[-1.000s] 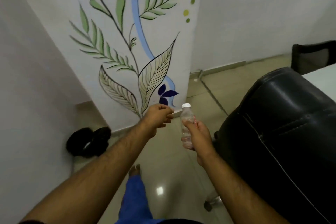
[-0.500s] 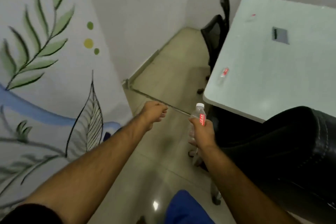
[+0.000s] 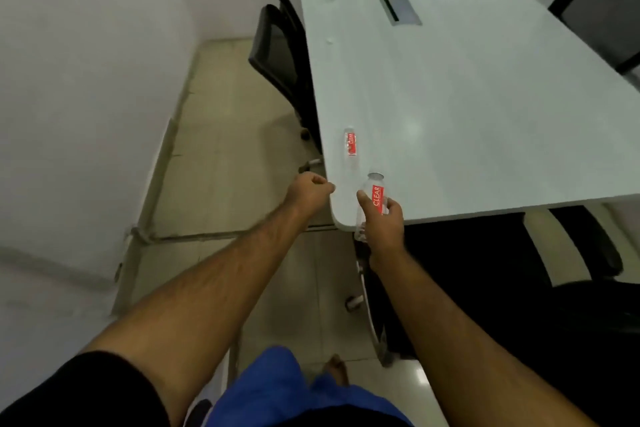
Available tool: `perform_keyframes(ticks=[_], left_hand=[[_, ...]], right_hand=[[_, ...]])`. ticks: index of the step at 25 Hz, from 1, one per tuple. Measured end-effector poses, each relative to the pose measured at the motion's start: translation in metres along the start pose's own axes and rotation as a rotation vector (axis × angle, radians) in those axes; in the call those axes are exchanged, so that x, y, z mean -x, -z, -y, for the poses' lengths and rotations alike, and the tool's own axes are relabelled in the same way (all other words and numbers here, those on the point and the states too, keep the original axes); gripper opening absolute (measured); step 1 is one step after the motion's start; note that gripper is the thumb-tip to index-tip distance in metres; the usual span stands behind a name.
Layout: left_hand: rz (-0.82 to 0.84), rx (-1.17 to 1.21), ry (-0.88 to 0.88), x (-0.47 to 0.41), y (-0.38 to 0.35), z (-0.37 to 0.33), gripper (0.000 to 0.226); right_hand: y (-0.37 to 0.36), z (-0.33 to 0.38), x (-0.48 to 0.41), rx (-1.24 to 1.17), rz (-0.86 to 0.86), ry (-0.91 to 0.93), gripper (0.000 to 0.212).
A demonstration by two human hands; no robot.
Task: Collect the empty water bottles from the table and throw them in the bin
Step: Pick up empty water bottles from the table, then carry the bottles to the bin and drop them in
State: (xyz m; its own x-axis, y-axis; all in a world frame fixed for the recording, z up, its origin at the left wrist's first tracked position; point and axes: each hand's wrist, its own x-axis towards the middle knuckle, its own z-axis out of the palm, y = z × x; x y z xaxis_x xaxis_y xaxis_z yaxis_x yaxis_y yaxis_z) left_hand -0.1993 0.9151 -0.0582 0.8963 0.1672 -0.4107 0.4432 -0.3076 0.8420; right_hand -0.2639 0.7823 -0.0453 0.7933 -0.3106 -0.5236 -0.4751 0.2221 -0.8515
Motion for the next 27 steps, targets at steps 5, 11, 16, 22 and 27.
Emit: perform_keyframes(ticks=[5,11,16,22,27], left_hand=[[0.076,-0.106,0.038,-0.122,-0.032,-0.028,0.036],[0.087,-0.228,0.187,-0.223,-0.077,-0.051,0.068],[0.307,-0.337,0.103,-0.232,-0.085,-0.064,0.060],[0.898,-0.119,-0.088,-0.131,-0.073,-0.097,0.046],[1.280,-0.246,-0.163,-0.020,-0.078,-0.080,0.015]], right_hand=[[-0.022,0.028,-0.077,0.069,-0.113,-0.008,0.048],[-0.060,0.042,-0.152,0.014,-0.330,-0.119,0.046],[-0.071,0.057,-0.159,-0.117,-0.500,-0.142,0.044],[-0.035,0.041,-0.052,-0.390,-0.720,-0.030,0.036],[0.001,-0.012,0.057,-0.528,-0.957,0.046,0.030]])
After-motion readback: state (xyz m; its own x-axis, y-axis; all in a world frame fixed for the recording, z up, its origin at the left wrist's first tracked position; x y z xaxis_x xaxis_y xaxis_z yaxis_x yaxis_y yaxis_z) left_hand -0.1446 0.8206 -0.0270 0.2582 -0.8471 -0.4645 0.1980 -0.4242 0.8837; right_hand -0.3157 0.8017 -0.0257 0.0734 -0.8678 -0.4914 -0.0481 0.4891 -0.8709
